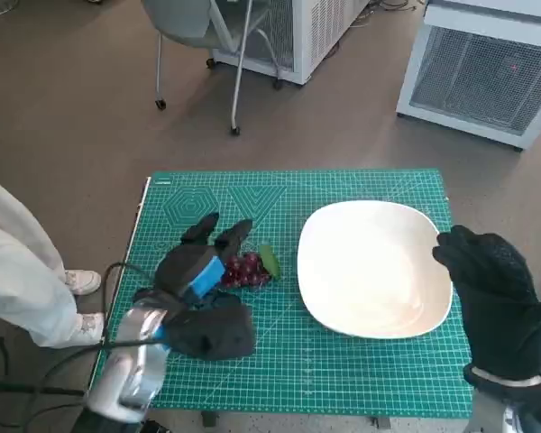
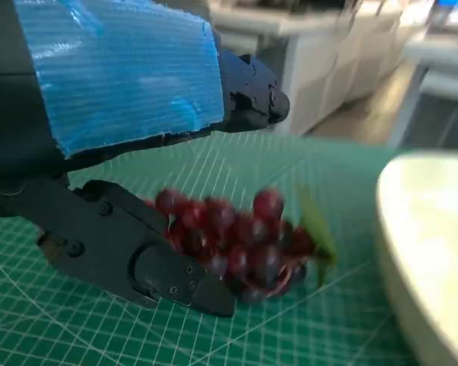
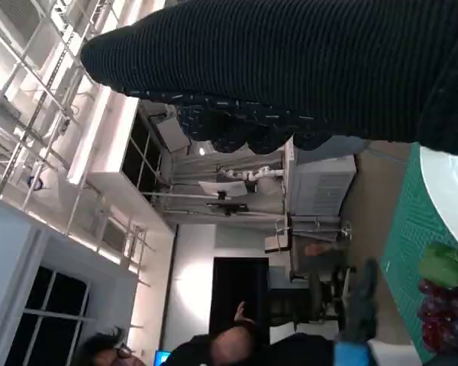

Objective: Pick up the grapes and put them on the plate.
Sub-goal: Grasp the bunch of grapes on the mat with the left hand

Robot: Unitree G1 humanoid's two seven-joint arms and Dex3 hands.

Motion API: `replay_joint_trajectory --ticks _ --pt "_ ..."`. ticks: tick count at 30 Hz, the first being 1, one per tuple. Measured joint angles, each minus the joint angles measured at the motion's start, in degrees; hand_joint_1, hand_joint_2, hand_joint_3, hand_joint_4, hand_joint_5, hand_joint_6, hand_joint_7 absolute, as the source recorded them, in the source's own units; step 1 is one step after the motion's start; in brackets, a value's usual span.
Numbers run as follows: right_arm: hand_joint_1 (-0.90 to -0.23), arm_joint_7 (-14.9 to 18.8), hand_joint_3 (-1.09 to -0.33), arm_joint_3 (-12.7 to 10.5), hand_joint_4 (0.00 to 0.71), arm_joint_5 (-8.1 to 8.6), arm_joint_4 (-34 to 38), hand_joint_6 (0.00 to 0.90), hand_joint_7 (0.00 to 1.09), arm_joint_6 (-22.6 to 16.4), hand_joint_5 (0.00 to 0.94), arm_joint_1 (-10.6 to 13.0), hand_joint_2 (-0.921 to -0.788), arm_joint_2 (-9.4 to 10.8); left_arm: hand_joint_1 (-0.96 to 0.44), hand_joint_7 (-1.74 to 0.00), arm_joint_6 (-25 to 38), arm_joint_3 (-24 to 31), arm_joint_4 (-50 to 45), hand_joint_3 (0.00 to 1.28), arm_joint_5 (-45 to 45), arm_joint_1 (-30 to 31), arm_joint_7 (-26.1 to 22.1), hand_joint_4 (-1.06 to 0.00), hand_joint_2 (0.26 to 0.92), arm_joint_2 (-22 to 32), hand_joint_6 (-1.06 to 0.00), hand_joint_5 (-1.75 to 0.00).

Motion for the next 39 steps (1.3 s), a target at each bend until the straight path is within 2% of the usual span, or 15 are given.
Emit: replay_joint_trajectory --ticks 15,30,35,39 --pt "-0.349 0.0 -0.562 0.0 0.479 0.0 0.1 0.259 0.9 -0.4 0.583 0.1 -0.921 0.3 -0.29 -0.01 5.6 -5.5 17.4 0.0 -0.5 -10.6 -1.9 -0.11 0.744 -1.9 -0.28 0.0" --pt "-0.347 0.0 -0.56 0.0 0.48 0.0 0.1 0.256 0.9 -0.5 0.581 0.3 -0.921 0.5 -0.25 -0.01 7.6 -7.6 25.5 0.01 -2.3 -13.9 -1.6 -0.17 0.757 -3.3 -0.3 -0.02" --pt "-0.346 -0.2 -0.561 0.0 0.48 -0.02 0.1 0.256 0.9 -0.5 0.58 0.3 -0.921 0.6 -0.16 -0.02 7.6 -7.7 26.4 0.01 -3.0 -14.5 -0.7 -0.21 0.771 -3.5 -0.33 -0.02" --pt "-0.343 -0.4 -0.563 0.0 0.48 -0.06 0.1 0.255 0.9 -0.5 0.58 0.3 -0.921 0.6 -0.05 -0.04 7.4 -7.7 26.8 0.02 -3.4 -14.5 0.3 -0.28 0.795 -3.5 -0.39 -0.04"
